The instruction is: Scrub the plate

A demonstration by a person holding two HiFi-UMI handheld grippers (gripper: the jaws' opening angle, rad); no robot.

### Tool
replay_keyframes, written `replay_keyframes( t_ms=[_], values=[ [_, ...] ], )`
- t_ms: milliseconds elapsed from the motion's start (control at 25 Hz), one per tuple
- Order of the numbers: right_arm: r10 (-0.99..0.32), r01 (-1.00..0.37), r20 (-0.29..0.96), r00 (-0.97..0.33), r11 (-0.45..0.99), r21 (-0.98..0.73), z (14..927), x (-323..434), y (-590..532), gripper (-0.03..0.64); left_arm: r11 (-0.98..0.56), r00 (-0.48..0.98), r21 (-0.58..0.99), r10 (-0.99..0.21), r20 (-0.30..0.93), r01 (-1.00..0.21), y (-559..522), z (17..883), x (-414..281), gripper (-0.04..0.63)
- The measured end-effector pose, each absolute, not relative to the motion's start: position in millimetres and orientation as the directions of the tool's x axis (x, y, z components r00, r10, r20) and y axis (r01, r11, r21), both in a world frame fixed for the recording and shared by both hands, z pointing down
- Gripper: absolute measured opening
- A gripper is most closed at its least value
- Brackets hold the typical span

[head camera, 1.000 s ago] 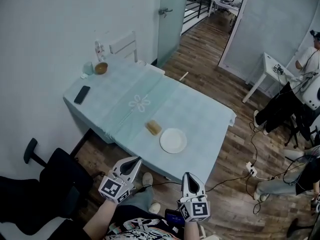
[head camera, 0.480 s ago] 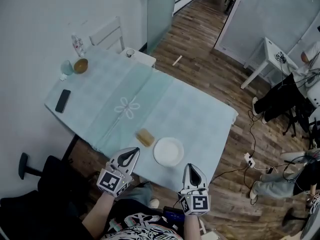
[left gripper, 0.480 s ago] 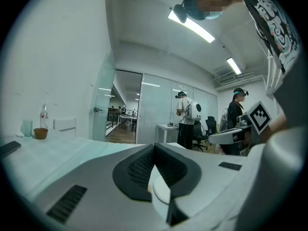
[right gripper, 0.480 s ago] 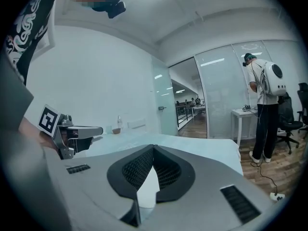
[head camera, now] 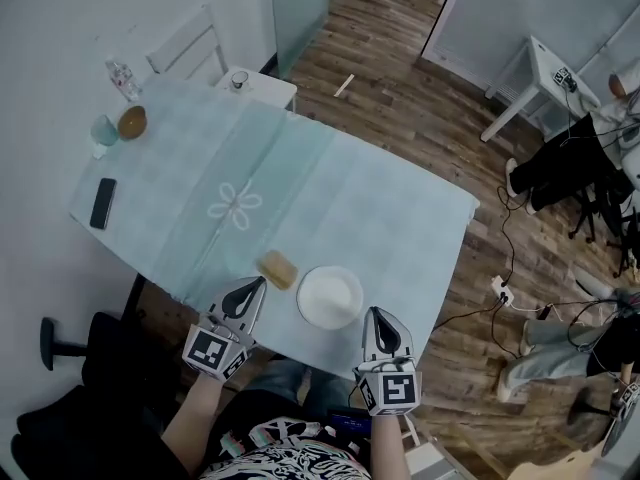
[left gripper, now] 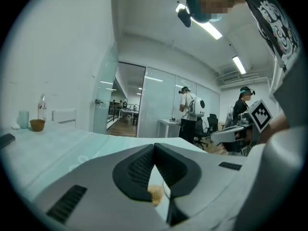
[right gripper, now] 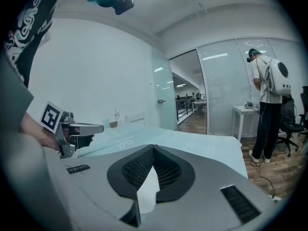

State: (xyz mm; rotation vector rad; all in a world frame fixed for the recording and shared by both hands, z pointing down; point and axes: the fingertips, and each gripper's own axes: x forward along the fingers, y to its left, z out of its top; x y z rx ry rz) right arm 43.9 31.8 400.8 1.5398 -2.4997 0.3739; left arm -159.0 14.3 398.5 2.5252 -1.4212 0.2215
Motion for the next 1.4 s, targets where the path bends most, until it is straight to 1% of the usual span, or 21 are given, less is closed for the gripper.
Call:
replay_keyframes(
  t_ms=[160, 480, 720, 840, 960, 1080, 1280, 1400],
  values=[
    [-0.812, -0.861, 0.287, -0.508, 0.491, -0.135, 410, 40, 24, -0.005, -0.487, 0.480, 0.056, -0.822, 0.308, -0.871, 8, 410, -153, 0.023],
    [-0.729, -0.811, 0.368, -0.576, 0.567, -0.147, 441, 37, 23, -0.005, -0.427, 0.420, 0.062, -0.834, 0.358, -0.902, 10, 437, -153, 0.023],
    [-0.687, -0.790, 0.405, -0.604, 0.583, -0.189, 464, 37, 30, -0.005, -0.409, 0.350, -0.026, -0.810, 0.470, -0.912, 14, 468, -166, 0.023],
    [-0.671, -0.784, 0.421, -0.610, 0.588, -0.199, 474, 41, 32, -0.005, -0.470, 0.372, -0.079, -0.780, 0.502, -0.879, 16, 473, -156, 0.023],
    [-0.658, -0.778, 0.434, -0.615, 0.597, -0.197, 480, 41, 32, -0.005, -0.565, 0.420, -0.124, -0.725, 0.546, -0.815, 17, 479, -141, 0.025],
    [-0.649, -0.778, 0.449, -0.614, 0.596, -0.202, 488, 39, 33, -0.005, -0.631, 0.449, -0.130, -0.667, 0.595, -0.765, 16, 491, -136, 0.105],
    [-0.647, -0.790, 0.470, -0.600, 0.570, -0.224, 499, 34, 33, -0.005, -0.695, 0.485, -0.115, -0.601, 0.635, -0.710, 13, 502, -136, 0.158],
    [-0.650, -0.797, 0.475, -0.594, 0.556, -0.235, 503, 33, 33, -0.005, -0.760, 0.531, -0.116, -0.546, 0.648, -0.639, 14, 504, -129, 0.163]
  ],
)
